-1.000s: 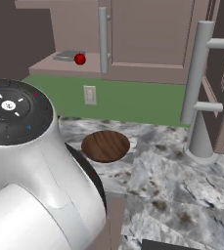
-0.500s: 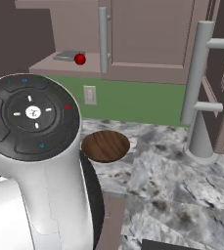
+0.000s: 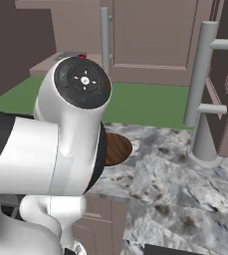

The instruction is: Open the cabinet. Pick the peach and apple from the cabinet and place them into the bowl. Then close the cabinet.

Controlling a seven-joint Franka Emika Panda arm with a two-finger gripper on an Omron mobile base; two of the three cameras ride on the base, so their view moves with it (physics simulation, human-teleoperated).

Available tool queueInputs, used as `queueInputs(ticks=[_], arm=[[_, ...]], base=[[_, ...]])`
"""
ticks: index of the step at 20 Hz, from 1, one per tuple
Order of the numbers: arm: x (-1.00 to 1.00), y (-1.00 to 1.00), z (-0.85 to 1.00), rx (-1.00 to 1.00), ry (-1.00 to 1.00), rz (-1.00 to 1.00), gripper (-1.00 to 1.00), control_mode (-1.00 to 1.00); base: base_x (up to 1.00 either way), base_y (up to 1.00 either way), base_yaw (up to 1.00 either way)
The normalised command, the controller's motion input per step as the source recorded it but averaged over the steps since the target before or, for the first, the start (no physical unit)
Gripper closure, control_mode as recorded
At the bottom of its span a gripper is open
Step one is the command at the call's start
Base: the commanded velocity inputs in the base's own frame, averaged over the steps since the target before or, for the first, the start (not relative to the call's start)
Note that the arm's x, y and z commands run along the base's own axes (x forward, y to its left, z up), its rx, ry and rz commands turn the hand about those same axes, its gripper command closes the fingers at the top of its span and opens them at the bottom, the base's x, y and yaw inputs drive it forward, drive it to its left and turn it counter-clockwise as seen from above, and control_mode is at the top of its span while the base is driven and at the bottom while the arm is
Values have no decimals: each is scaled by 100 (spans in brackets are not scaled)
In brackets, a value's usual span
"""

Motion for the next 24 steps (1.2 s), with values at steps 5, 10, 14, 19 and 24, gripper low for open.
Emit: queueInputs(ticks=[5,10,14,19,24], arm=[[68,-2,-7,39,1,-17,-100,-100],[41,0,0,29,0,-16,-100,-100],[10,0,24,20,-16,-20,-100,-100],[0,0,50,22,-30,-17,-100,-100],[2,0,37,15,-27,-14,-100,-100]], base=[[0,0,0],[0,0,0],[0,0,0],[0,0,0],[0,0,0]])
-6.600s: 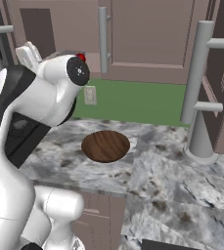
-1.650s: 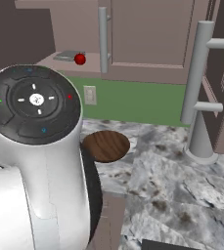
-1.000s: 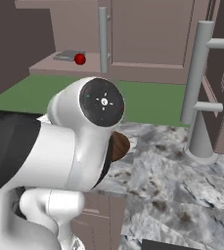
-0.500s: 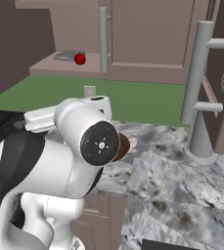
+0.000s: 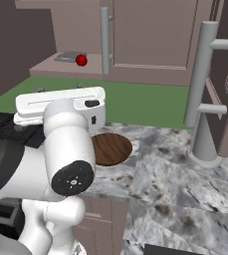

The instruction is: Open the cabinet. Pick the peach and apple from the cabinet and place them into the bowl. Then close the cabinet.

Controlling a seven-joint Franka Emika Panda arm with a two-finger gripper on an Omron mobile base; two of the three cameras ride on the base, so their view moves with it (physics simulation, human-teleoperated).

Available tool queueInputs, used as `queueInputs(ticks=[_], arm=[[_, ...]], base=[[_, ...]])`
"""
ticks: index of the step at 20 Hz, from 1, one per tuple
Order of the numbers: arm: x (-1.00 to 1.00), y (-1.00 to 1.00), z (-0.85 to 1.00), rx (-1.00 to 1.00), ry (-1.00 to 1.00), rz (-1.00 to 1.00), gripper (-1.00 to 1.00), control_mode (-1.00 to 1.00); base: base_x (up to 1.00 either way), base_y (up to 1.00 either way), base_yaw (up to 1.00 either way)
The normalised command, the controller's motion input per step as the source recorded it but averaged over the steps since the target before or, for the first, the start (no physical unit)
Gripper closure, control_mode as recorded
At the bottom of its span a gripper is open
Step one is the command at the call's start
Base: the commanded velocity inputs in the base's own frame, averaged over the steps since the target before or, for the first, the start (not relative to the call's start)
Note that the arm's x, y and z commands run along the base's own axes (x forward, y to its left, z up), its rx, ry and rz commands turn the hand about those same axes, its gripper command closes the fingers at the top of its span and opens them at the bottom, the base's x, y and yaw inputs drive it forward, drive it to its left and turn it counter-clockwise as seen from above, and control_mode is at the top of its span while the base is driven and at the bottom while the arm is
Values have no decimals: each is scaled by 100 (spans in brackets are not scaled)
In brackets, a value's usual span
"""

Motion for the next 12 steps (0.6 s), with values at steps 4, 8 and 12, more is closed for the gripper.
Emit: queueInputs(ticks=[4,8,12], arm=[[0,0,0,0,0,0,-100,-100],[13,1,0,0,0,0,-100,-100],[37,3,0,0,0,-3,-100,-100]], base=[[0,0,0],[0,0,0],[0,0,0]])
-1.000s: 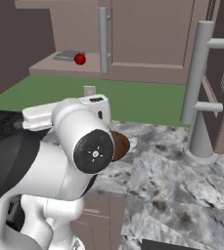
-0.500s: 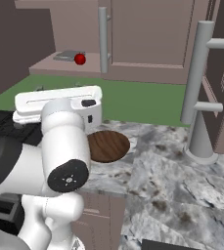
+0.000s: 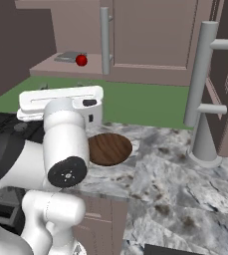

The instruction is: Open the cabinet. Pick the peach and apple from the cabinet and place them into the bowl. Then close the cabinet.

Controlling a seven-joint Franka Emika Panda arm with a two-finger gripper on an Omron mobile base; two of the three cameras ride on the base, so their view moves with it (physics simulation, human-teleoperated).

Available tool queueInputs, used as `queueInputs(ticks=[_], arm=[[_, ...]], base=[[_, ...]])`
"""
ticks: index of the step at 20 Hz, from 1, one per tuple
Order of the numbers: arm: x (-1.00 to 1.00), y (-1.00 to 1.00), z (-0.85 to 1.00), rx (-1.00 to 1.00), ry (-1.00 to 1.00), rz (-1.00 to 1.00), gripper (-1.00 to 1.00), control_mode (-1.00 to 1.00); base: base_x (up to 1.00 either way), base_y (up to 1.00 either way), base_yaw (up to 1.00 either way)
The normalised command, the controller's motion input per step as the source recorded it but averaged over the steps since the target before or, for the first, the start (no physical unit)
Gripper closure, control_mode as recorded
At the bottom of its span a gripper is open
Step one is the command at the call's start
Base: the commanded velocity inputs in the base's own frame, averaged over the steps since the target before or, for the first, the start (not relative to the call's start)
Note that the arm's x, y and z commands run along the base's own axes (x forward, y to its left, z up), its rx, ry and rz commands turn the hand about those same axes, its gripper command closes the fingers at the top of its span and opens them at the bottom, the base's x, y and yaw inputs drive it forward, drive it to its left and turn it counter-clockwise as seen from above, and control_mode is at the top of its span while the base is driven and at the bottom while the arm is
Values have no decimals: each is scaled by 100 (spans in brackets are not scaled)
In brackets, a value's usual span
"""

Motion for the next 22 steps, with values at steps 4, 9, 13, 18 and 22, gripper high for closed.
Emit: queueInputs(ticks=[4,9,13,18,22], arm=[[37,0,0,0,0,-1,-100,-100],[39,0,0,0,0,-1,-100,-100],[41,0,0,2,0,-1,-100,-100],[44,0,0,3,0,-1,-100,-100],[43,-3,0,4,0,0,-100,-100]], base=[[0,0,0],[0,0,0],[0,0,0],[0,0,0],[0,0,0]])
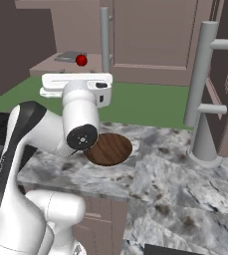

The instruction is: Open the cabinet. Pick the peach and apple from the cabinet and place them into the bowl. Then close the cabinet.

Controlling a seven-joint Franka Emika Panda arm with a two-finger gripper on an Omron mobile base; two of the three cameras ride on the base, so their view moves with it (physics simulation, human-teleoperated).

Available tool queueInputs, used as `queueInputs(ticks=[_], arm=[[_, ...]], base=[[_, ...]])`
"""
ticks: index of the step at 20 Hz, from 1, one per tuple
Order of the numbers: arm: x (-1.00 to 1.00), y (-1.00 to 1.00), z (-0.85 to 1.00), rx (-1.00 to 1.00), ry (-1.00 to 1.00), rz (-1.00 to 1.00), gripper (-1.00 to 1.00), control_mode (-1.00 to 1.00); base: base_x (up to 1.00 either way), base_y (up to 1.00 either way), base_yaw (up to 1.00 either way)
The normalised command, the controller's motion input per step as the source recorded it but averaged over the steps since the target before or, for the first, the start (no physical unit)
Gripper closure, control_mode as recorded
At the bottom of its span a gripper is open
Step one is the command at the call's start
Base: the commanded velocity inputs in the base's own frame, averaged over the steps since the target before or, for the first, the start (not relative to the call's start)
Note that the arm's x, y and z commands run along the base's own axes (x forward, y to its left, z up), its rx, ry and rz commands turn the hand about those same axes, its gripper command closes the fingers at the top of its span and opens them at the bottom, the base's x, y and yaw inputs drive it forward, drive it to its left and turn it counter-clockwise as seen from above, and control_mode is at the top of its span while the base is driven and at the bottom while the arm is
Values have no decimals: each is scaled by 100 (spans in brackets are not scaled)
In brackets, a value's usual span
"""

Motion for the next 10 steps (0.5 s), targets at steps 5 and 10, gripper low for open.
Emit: queueInputs(ticks=[5,10], arm=[[41,-17,0,8,0,-1,-100,-100],[36,-23,0,10,0,-1,-100,-100]], base=[[0,0,0],[0,0,0]])
